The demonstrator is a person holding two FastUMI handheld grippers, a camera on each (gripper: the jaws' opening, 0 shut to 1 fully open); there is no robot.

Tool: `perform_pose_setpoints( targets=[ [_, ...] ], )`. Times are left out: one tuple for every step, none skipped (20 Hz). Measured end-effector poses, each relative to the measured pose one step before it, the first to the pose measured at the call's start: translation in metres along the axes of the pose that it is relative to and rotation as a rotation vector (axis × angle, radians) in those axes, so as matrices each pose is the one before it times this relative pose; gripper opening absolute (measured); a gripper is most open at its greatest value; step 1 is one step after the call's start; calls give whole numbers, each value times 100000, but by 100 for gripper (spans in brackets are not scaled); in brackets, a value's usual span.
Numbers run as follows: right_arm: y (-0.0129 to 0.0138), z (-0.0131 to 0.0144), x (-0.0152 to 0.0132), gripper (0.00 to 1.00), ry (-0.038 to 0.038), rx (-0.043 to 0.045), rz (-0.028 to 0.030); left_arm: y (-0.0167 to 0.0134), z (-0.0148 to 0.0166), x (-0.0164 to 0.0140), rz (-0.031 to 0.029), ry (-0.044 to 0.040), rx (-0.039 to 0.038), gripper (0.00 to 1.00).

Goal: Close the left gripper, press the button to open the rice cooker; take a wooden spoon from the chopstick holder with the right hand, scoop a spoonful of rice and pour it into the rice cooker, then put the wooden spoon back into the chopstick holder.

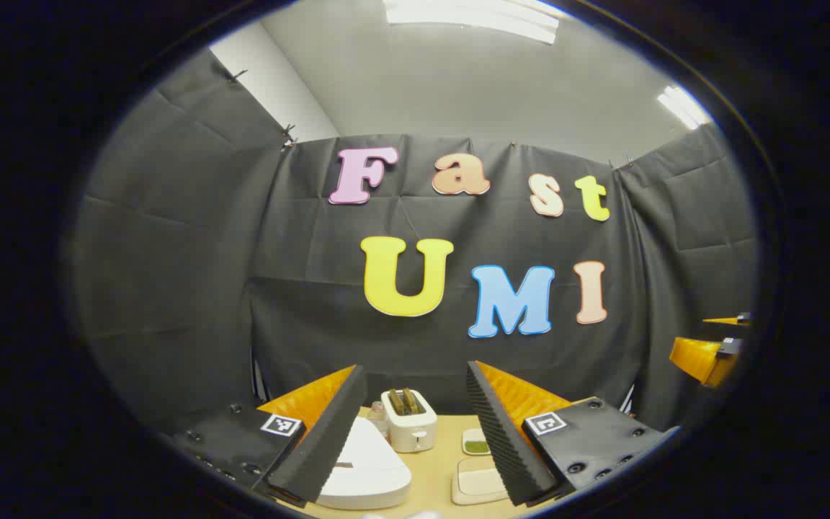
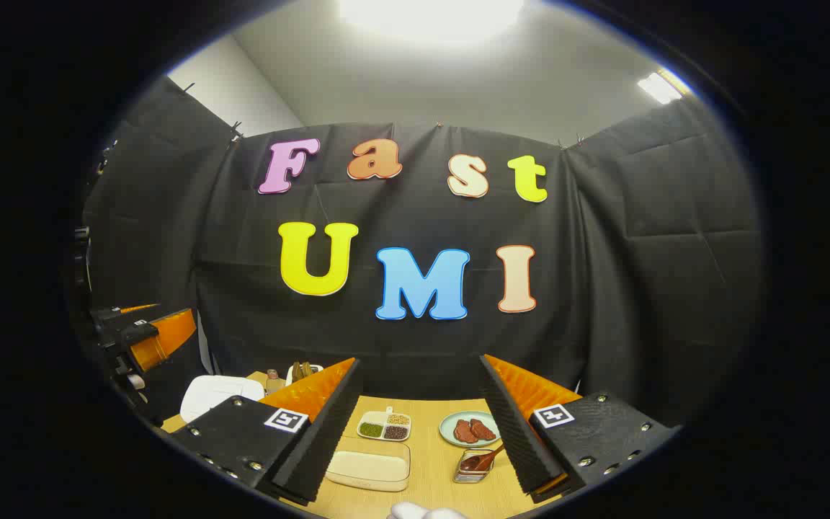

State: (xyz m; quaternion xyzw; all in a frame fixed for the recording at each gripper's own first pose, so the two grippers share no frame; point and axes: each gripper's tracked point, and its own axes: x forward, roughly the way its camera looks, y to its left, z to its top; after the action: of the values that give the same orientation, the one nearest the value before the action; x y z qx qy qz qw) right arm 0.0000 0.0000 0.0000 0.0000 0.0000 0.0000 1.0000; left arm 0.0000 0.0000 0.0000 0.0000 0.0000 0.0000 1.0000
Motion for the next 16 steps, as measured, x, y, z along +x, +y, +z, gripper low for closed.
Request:
perform_pose_setpoints(
  targets=[
    [-145,85,244,98,-52,-553,-586,5,-4,-49,-302,300,4,99],
    [-392,-6,213,98,2,-368,-1375,-83,-11,-13,-389,-53,-250,99],
    [-216,103,75,98,156,664,-487,-106,125,-81,-366,-84,125,99],
    [280,122,-2,98,-315,1454,384,-60,-77,-16,-246,136,627,95],
    [-39,226,79,98,-386,1374,-192,-67,145,49,-267,-318,659,99],
    [-226,27,111,98,-324,592,-409,-167,-1,43,-522,-195,827,99],
    [-140,143,55,98,-470,114,-473,27,90,17,-13,-128,452,97],
    [-35,88,-20,98,-259,-133,-183,-159,-23,31,-329,65,253,97],
    [-7,130,74,98,-169,-8,-235,-55,-18,-18,-457,288,-21,95],
    [-4,-51,37,98,-79,96,108,-69,-159,79,-350,462,-381,97],
    [-20,194,38,98,-339,49,-419,-28,21,21,-480,240,-353,99],
    [-27,-44,16,98,30,-3,101,-46,-83,93,-215,242,-77,99],
    [81,-10,80,98,238,-98,17,-7,46,73,20,68,311,97],
    [-44,-60,-26,98,-115,-52,116,-55,-80,-30,-148,-5,422,95],
    [-15,-8,161,98,215,-139,-38,-119,99,95,-233,90,267,97],
    [55,-167,-13,98,333,-1,211,-37,-296,5,45,172,206,99]
  ],
)
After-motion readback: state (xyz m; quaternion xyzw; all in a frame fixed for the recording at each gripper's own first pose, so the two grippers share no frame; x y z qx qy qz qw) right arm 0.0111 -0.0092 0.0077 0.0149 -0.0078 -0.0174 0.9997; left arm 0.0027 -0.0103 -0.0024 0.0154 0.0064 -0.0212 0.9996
